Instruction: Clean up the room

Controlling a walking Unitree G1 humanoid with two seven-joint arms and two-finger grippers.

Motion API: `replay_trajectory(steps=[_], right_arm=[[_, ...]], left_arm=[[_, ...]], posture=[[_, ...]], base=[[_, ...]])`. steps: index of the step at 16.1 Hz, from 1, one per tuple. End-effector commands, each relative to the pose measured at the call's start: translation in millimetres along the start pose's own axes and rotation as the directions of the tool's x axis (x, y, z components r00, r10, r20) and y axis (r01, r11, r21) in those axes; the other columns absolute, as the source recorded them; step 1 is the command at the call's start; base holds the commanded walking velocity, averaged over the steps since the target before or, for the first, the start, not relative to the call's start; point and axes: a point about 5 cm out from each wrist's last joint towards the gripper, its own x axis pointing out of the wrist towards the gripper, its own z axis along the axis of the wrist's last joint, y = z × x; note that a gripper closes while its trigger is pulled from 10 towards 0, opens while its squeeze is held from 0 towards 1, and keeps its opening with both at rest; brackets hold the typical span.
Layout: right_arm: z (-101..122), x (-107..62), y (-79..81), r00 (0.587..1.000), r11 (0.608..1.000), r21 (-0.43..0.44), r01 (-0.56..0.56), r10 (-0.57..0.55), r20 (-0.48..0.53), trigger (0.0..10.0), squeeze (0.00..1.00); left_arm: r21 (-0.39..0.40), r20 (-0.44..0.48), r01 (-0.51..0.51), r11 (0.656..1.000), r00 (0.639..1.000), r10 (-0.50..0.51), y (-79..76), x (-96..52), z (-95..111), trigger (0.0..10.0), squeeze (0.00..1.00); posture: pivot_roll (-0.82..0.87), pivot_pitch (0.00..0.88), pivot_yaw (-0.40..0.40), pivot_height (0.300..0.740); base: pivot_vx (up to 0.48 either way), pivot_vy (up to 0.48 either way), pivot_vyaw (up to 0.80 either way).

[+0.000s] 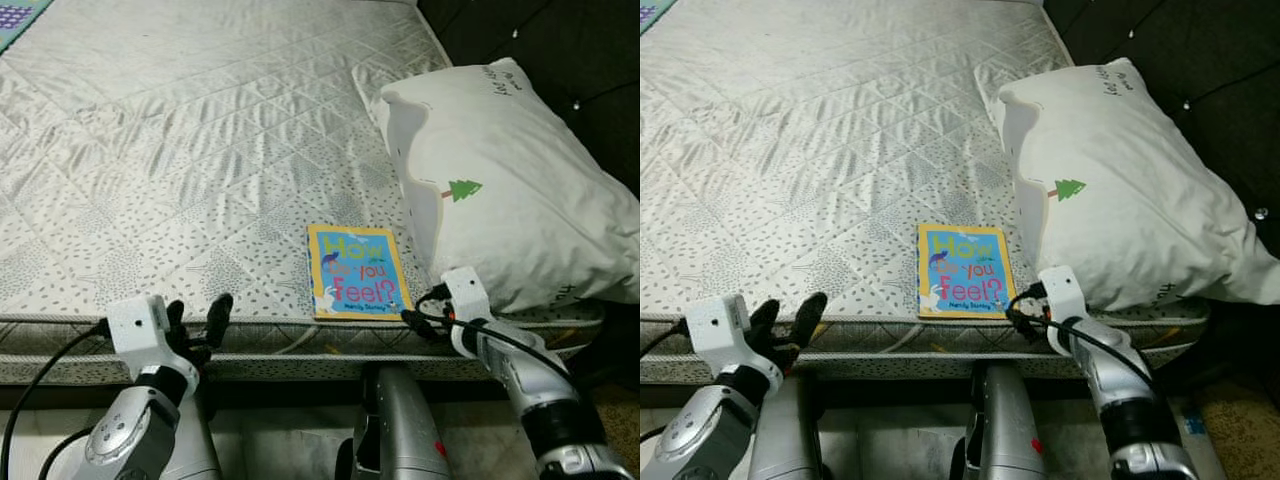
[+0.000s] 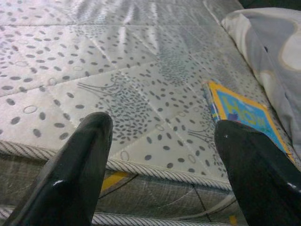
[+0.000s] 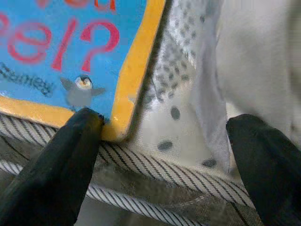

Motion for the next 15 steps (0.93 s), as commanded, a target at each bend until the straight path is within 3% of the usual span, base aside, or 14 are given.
replay_trajectory(steps=[1,5,8,11,15], right_arm=[[8,-8.3,0.5,0.997,0.999,0.040,0.004,-0.007,0.075,10.0,0.00],[7,-17.6,8.9,0.994,0.999,0.045,-0.012,0.007,0.106,10.0,0.00],[17,-12.2,15.5,0.985,0.998,0.062,0.001,-0.011,0.170,10.0,0.00],[5,-11.2,27.7,0.997,0.998,0.051,-0.046,0.043,0.063,10.0,0.00],[-8,-18.7,24.6,0.998,0.997,0.052,-0.053,0.054,-0.017,10.0,0.00]], left_arm=[[0.000,-0.009,-0.007,1.000,1.000,0.007,1.9,0.3,-2,10.0,0.00],[0.000,-0.004,0.001,1.000,1.000,-0.001,1.2,3.1,-1,10.0,0.00],[0.001,-0.003,0.010,1.000,1.000,-0.010,-0.6,5.3,-1,10.0,0.00],[0.006,-0.001,0.007,1.000,1.000,-0.007,2.0,4.5,1,10.0,0.00],[0.005,-0.008,0.006,1.000,1.000,-0.006,1.5,3.7,-2,10.0,0.00]], posture=[[0.08,0.121,-0.097,0.514],[0.07,0.110,-0.090,0.514],[0.08,0.106,-0.088,0.514],[0.09,0.100,-0.092,0.514],[0.09,0.102,-0.092,0.514]], base=[[0.000,0.000,0.00],[0.000,0.000,0.00],[0.000,0.000,0.00],[0.000,0.000,0.00],[0.000,0.000,0.00]])
